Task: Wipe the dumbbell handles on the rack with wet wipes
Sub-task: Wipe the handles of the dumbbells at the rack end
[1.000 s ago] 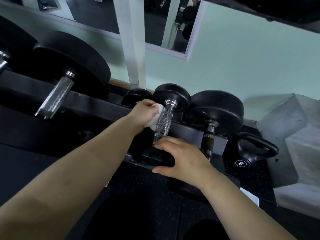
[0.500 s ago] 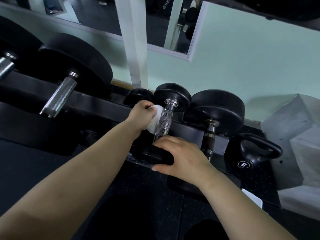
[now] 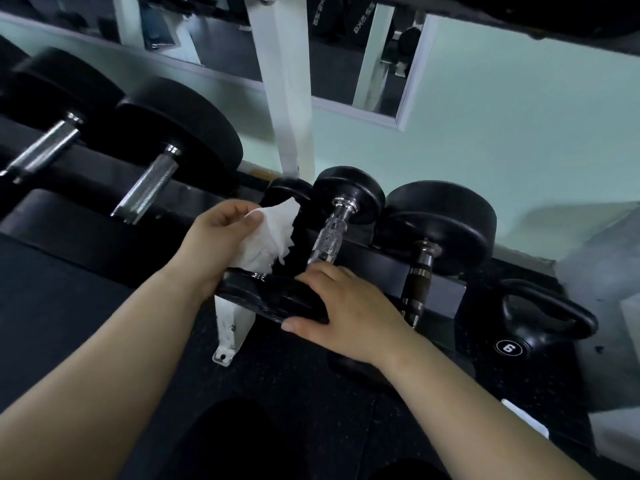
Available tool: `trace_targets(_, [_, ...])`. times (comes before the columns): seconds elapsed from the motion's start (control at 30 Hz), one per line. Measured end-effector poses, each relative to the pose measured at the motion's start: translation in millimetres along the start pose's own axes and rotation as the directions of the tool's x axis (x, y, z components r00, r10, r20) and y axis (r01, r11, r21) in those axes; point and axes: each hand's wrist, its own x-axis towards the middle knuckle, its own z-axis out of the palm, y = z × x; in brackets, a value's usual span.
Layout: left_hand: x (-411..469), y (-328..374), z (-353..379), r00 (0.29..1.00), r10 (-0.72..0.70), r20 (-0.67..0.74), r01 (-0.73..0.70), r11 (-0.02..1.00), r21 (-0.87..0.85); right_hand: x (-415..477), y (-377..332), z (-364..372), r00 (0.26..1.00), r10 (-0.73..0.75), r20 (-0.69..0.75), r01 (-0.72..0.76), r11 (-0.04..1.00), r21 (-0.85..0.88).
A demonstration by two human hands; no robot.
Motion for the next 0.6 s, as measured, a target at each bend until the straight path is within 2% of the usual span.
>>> trace_targets(0.07, [-11, 5, 1, 0.996, 0.066, -0.057, -0.062, 0.996, 0.06, -2, 2, 1, 0.999, -0.002, -0.045, 0.003, 1.0, 0.022])
trace_targets(0.1, [-17, 8, 2, 0.994, 0.087, -0.072, -0.08, 0.993, 0.088, -4, 2, 0, 0.995, 0.021, -0.097, -0.012, 0.995, 0.094])
trace_targets(0.13, [-24, 11, 4, 0.991, 0.103, -0.08, -0.094, 0.989, 0.114, -5, 1, -2, 0.983, 0.066, -0.174, -0.025, 0.973, 0.228])
trace_targets(0.2, [-37, 21, 7, 0.988, 0.122, -0.092, -0.107, 0.982, 0.154, 2, -1, -12, 0.939, 0.185, -0.29, -0.001, 0.844, 0.536])
trace_targets(0.27, [-48, 31, 9, 0.985, 0.124, -0.117, -0.101, 0.976, 0.191, 13, -4, -31, 0.955, 0.239, -0.177, -0.021, 0.645, 0.764])
trace_targets(0.33, [-57, 41, 13, 0.98, 0.145, -0.139, -0.106, 0.961, 0.254, 22, -6, -44, 0.984, 0.179, 0.009, -0.085, 0.42, 0.904])
trace_targets(0.37, [-61, 45, 14, 0.977, 0.162, -0.14, -0.116, 0.95, 0.289, 25, -7, -48, 0.989, 0.128, 0.081, -0.123, 0.375, 0.919])
trace_targets(0.43, [-60, 47, 16, 0.972, 0.198, -0.128, -0.149, 0.935, 0.321, 32, -7, -49, 0.992, 0.05, 0.12, -0.13, 0.414, 0.901])
trace_targets(0.6, [-38, 34, 8, 0.976, 0.193, -0.099, -0.166, 0.957, 0.236, 59, 0, -51, 0.999, -0.003, 0.032, -0.025, 0.56, 0.828])
